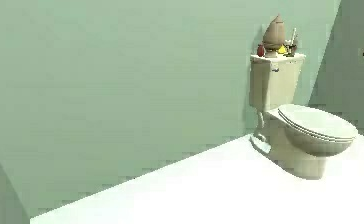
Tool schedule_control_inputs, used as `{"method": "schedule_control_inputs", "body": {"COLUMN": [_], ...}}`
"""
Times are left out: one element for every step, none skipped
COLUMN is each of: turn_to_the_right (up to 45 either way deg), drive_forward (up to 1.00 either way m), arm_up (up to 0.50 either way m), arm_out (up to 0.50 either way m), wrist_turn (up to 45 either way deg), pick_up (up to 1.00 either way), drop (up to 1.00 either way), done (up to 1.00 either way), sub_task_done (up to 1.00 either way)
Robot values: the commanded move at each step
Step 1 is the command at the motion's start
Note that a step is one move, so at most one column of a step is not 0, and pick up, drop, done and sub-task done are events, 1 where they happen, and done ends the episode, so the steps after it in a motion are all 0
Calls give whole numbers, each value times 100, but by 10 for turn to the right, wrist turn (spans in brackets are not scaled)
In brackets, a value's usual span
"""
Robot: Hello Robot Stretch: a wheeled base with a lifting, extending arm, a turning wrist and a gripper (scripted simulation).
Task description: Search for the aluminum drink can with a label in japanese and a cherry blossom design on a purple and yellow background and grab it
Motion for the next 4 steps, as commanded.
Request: {"method": "schedule_control_inputs", "body": {"turn_to_the_right": [-450, -270, 0, -30], "drive_forward": [0, 0, 20, 0], "arm_up": [0, 0, 0, 0], "arm_out": [0, 0, 0, 0], "wrist_turn": [0, 0, 0, 0], "pick_up": [0, 0, 0, 0], "drop": [0, 0, 0, 0], "done": [0, 0, 0, 0], "sub_task_done": [0, 0, 0, 0]}}
